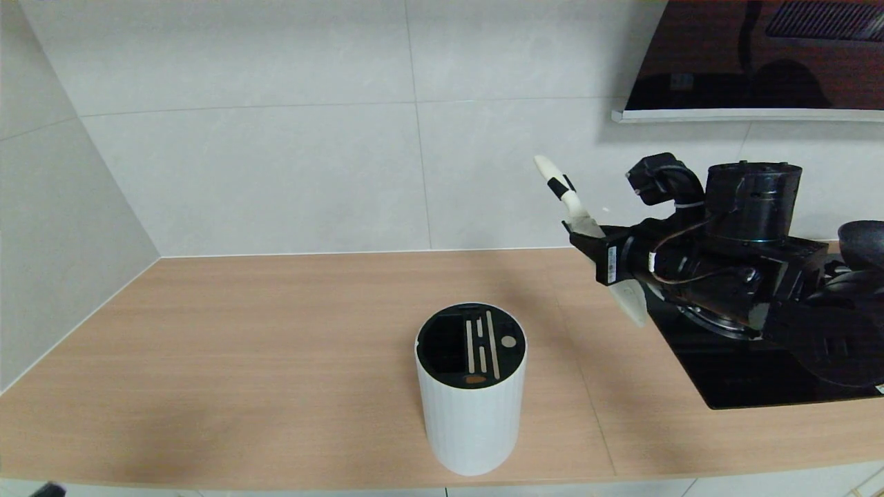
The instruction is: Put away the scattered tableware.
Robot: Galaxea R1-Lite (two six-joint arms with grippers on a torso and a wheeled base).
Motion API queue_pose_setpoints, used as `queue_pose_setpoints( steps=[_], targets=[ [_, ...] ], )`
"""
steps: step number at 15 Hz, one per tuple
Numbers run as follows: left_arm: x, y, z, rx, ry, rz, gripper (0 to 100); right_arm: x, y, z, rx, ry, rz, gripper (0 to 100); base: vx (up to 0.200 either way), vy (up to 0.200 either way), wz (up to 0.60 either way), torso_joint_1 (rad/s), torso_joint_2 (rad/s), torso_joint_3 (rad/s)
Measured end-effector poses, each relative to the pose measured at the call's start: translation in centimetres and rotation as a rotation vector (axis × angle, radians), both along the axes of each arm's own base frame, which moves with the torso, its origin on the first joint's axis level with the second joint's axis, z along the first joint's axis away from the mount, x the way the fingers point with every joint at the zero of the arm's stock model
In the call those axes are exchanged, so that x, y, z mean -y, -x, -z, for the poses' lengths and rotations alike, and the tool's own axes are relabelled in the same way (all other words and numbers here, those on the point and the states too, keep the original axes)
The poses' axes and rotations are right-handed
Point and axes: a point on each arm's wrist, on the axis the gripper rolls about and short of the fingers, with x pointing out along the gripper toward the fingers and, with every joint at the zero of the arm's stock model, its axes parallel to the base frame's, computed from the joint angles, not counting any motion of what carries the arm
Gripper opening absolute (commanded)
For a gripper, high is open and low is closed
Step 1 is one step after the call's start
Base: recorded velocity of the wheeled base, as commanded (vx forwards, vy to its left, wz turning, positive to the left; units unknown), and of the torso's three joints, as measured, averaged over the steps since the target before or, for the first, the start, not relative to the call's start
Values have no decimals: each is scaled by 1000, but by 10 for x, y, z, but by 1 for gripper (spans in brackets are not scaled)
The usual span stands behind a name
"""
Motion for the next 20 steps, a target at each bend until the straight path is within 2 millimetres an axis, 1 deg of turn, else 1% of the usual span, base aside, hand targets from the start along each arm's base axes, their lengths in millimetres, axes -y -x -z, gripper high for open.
queue_pose_setpoints(
  steps=[1, 2, 3, 4, 6, 8, 11, 13, 15, 17, 20],
  targets=[
    [1, -16, -12, -5, 1, 18, 100, -3, 3, 1, -3, 0, -12, 0, 0, 0, 0, 0, 0, 0],
    [3, -36, -23, -14, 3, 42, 100, -6, 6, 1, -5, 0, -24, 0, 0, 0, 0, 0, 0, 0],
    [5, -57, -29, -30, 7, 68, 100, -10, 11, 2, -8, 1, -40, 0, 0, 0, 0, 0, 0, 0],
    [10, -79, -31, -53, 16, 106, 100, -16, 18, 2, -11, 4, -63, 0, 0, 0, 0, 0, 0, 0],
    [26, -117, -33, -79, 83, 200, 100, -22, 27, 3, -13, 8, -87, 0, 0, 0, 0, 0, 0, 0],
    [45, -141, -33, -113, 199, 285, 100, -28, 35, 2, -11, 8, -103, 0, 0, 0, 0, 0, 0, 0],
    [68, -160, -28, -201, 300, 365, 100, -35, 43, 2, -11, 11, -125, 0, 0, 0, 0, 0, 0, 0],
    [85, -165, -27, -279, 418, 424, 100, -42, 49, 2, -11, 10, -137, 0, 0, 0, 0, 0, 0, 0],
    [100, -171, -31, -291, 528, 485, 100, -50, 56, 0, -18, -19, -152, 0, 0, 0, 0, 0, 0, 0],
    [110, -179, -29, -308, 598, 514, 100, -58, 61, -1, -24, -36, -171, 0, 0, 0, 0, 0, 0, 0],
    [120, -191, -22, -341, 673, 526, 100, -70, 69, 0, -31, -57, -187, 0, 0, 0, 0, 0, 0, 0]
  ],
)
